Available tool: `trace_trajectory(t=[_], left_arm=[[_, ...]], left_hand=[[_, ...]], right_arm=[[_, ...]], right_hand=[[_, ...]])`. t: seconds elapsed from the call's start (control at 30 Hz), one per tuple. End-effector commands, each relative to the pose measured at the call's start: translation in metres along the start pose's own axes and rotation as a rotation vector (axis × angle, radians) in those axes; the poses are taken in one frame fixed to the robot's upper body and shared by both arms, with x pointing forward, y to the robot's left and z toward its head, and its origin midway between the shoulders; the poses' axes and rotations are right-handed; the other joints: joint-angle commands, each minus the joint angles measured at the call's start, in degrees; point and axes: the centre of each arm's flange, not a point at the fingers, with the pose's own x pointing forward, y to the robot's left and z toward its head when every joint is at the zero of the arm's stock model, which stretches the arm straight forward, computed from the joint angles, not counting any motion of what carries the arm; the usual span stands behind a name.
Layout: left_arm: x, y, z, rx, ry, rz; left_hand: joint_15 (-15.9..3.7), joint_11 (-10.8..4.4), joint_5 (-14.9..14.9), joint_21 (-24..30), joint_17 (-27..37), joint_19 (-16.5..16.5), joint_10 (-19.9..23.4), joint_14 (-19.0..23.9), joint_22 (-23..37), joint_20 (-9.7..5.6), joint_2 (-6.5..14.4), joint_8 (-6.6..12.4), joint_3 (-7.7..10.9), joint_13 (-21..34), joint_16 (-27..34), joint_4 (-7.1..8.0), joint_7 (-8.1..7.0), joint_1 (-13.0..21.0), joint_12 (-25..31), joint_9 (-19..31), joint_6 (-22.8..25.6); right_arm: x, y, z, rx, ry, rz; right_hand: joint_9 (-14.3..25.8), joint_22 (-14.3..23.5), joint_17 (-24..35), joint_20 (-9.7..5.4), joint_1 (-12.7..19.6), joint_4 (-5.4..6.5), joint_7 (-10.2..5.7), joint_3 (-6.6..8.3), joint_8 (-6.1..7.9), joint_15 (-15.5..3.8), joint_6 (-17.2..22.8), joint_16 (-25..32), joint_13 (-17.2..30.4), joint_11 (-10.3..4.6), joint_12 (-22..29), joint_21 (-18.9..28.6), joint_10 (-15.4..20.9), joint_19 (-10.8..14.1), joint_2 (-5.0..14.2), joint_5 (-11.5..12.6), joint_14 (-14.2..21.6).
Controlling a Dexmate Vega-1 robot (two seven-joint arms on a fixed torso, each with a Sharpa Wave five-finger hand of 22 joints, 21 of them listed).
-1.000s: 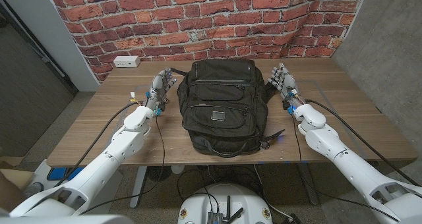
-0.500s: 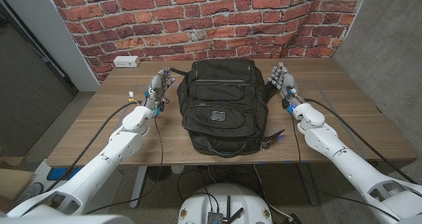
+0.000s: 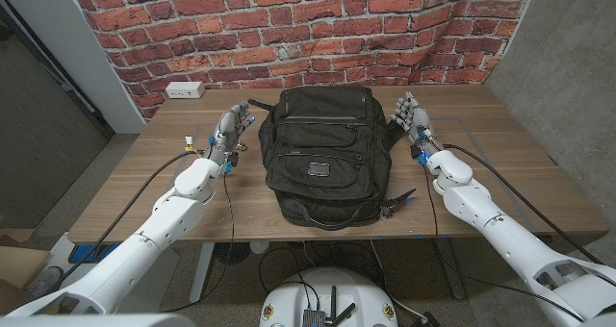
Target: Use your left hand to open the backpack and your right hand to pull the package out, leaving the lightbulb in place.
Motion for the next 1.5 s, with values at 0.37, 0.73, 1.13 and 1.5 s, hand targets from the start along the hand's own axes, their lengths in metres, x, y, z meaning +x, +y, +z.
trace_trajectory(t=[0.37, 0.73, 1.13, 1.5], left_arm=[[-0.038, 0.003, 0.035, 0.159, -0.031, -0.051], [-0.056, 0.006, 0.046, 0.216, -0.057, -0.071], [-0.065, 0.006, 0.07, 0.327, -0.096, -0.142], [-0.067, 0.005, 0.097, 0.473, -0.12, -0.226]], left_hand=[[-0.92, -0.79, -0.3, 0.3, 0.1, 1.8, 2.3, 2.0, 0.1, -2.86, 1.5, 0.23, 1.04, 0.3, 0.0, -3.96, -0.45, 3.2, 0.2, 0.2, 2.5], [-2.12, -1.78, -0.2, 0.1, 0.1, 2.5, 3.7, 3.3, 0.1, -3.15, 0.8, 0.48, 1.36, 0.3, 0.0, -7.31, -1.92, 5.2, 0.2, 0.2, 5.0], [-3.03, -2.68, 0.6, 0.0, 0.1, 4.9, 6.9, 5.9, 0.0, -4.62, 0.6, 1.08, 2.53, 0.3, 0.0, -9.99, -3.49, 10.2, 0.4, 0.2, 10.3], [-4.68, -3.77, 0.6, -0.4, 0.0, 5.3, 9.5, 8.3, -0.1, -5.47, -1.5, 1.37, 2.48, 0.2, 0.0, -10.26, -6.99, 14.7, 0.4, 0.2, 14.4]], right_arm=[[-0.007, -0.012, -0.001, -0.004, -0.003, -0.03], [-0.01, -0.012, -0.002, -0.006, -0.005, -0.045], [-0.019, -0.011, -0.004, 0.0, 0.001, -0.064], [-0.02, -0.007, -0.007, 0.007, 0.003, -0.068]], right_hand=[[0.2, 0.3, -0.6, -0.45, 0.7, -0.15, -0.5, 0.78, 0.23, -1.02, -0.2, 0.3, 0.0, -0.19, 0.5, -0.6, 0.4, 0.8, 1.44, 0.2, 0.4], [0.2, 0.3, -1.0, -0.46, 0.8, -0.26, -0.43, 1.03, 0.28, -0.95, -0.1, 0.3, 0.0, -0.13, 0.5, -1.0, 0.5, 0.9, 1.48, 0.2, 0.4], [0.2, 0.3, -1.5, -0.5, 0.7, -0.28, -0.42, 1.27, 0.29, -1.14, -0.2, 0.4, 0.0, -0.13, 0.5, -1.5, 0.4, 1.1, 1.49, 0.1, 0.4], [0.2, 0.3, -1.7, -0.51, 0.6, -0.22, -0.46, 1.46, 0.29, -1.01, -0.2, 0.4, 0.0, -0.17, 0.5, -1.9, 0.5, 1.2, 1.61, 0.1, 0.4]])
